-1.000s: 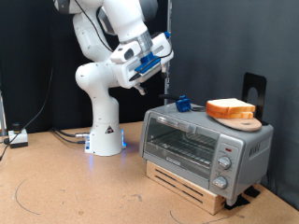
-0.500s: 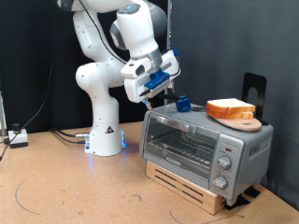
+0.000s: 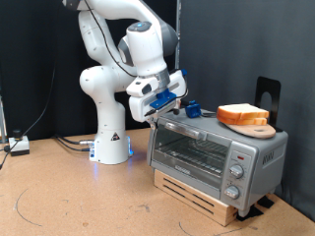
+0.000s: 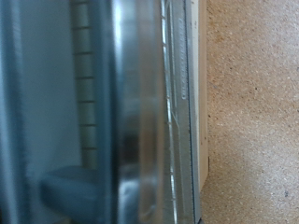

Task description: Make a piece of toast with the oven

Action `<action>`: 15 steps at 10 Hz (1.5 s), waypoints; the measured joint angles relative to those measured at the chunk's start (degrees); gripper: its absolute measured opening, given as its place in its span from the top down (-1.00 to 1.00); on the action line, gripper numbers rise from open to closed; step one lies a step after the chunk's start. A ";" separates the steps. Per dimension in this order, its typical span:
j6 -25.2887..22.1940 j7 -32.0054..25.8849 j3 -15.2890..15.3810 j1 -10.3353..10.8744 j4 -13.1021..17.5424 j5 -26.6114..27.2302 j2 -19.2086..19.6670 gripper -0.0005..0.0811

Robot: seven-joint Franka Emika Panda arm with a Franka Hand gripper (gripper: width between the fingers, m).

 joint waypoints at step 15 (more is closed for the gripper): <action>13.10 -1.30 -3.41 -5.25 6.15 -1.75 17.53 -0.99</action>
